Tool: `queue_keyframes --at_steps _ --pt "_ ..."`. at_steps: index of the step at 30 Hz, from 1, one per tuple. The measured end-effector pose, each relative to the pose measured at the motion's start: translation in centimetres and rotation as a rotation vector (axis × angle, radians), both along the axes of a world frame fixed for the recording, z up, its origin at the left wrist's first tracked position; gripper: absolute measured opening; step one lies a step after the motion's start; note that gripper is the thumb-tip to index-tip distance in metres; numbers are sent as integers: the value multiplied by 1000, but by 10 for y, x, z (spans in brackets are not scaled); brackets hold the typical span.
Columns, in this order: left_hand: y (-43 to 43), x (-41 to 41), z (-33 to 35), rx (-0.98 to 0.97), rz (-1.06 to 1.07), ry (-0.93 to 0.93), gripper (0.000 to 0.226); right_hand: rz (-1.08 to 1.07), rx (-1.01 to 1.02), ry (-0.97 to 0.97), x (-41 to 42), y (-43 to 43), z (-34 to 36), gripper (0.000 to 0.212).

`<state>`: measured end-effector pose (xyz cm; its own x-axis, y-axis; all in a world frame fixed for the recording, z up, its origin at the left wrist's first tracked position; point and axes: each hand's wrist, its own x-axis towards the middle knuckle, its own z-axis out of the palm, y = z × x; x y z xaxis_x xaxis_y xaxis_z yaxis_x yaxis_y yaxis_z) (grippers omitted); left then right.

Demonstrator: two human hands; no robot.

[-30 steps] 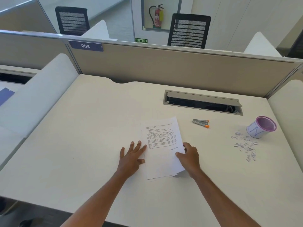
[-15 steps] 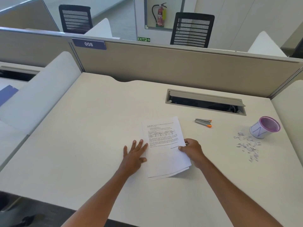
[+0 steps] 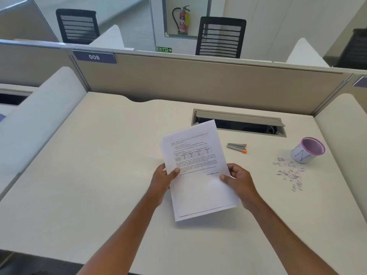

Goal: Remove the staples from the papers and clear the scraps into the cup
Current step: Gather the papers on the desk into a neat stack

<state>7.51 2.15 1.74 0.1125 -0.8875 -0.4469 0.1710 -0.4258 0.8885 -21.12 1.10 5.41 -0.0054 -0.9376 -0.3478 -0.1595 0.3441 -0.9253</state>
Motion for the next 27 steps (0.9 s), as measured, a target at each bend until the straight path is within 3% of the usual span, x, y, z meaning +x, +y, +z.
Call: queue_keyframes --at_steps 3,6,12,17,27 --pt "-6 -21 16 -114 25 173 36 -35 -31 -38 -12 4 7 25" --pt "-12 -41 34 -199 49 126 27 -73 -59 -67 -27 3 11 25" --pt "-20 -68 65 -303 -26 31 26 -146 -135 -127 -46 -6 21 42" --pt "-18 -83 63 -259 -144 -15 36 -205 -117 -149 -49 -8 15 40" --pt "-14 -95 58 -236 -115 -75 34 -240 -157 -217 -41 -3 14 44"
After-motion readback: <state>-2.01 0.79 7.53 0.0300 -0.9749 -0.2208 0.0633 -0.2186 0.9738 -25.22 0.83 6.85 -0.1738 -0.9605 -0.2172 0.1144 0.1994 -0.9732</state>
